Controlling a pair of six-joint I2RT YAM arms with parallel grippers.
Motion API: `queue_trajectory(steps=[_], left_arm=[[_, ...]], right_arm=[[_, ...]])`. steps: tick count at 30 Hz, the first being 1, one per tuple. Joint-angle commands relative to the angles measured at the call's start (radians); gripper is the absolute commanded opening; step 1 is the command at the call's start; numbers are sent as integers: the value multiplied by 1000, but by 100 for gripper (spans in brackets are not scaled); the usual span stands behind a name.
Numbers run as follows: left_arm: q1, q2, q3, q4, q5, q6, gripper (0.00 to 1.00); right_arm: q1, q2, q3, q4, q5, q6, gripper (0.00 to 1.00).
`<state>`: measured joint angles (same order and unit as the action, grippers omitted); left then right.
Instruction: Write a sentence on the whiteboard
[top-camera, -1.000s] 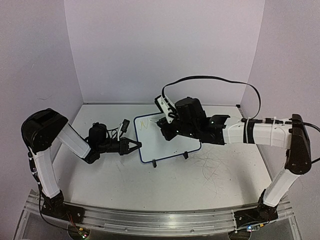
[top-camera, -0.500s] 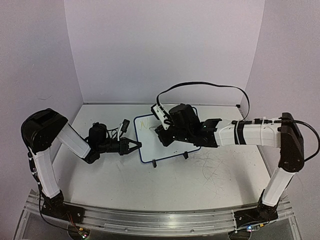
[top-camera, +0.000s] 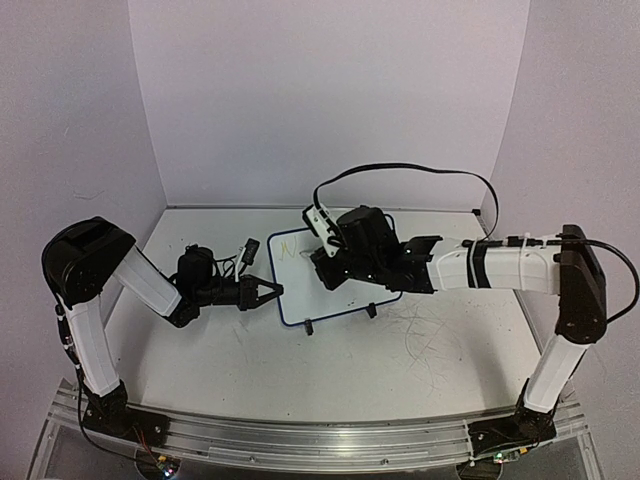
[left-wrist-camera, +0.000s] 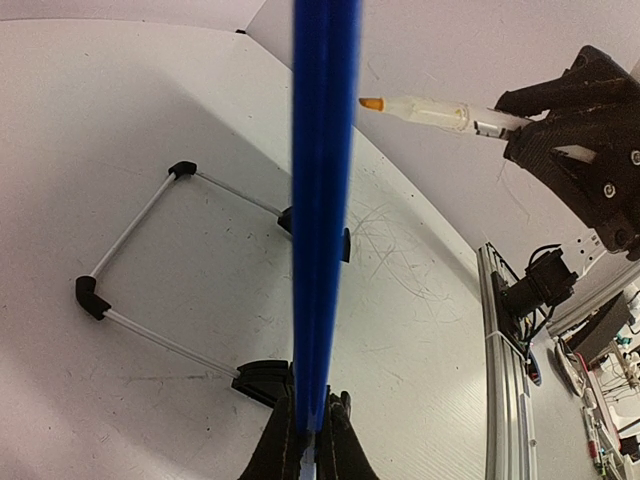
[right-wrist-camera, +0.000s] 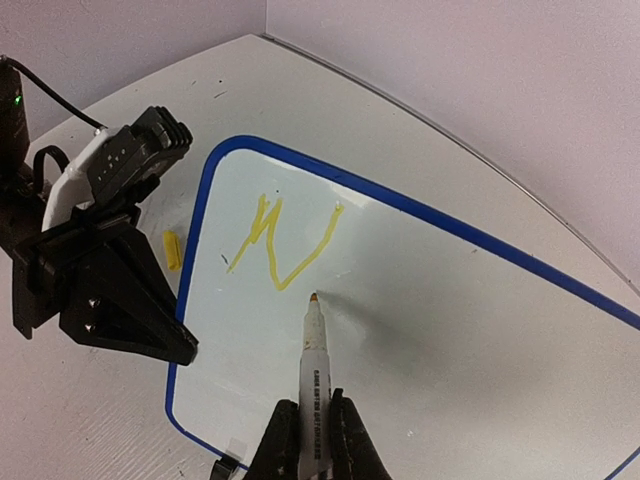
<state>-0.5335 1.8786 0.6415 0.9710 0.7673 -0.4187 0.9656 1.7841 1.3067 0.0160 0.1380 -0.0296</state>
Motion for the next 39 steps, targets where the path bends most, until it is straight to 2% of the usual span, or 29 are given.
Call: queue_trajectory(steps=[1, 39], left_arm=[[0, -29, 16, -24, -3, 9, 0], [0, -25, 26, -39, 5, 16, 0]], right_arm=[[-5, 13, 47, 42, 26, 1, 0], [-45, -15, 5, 33, 140, 78, 0]])
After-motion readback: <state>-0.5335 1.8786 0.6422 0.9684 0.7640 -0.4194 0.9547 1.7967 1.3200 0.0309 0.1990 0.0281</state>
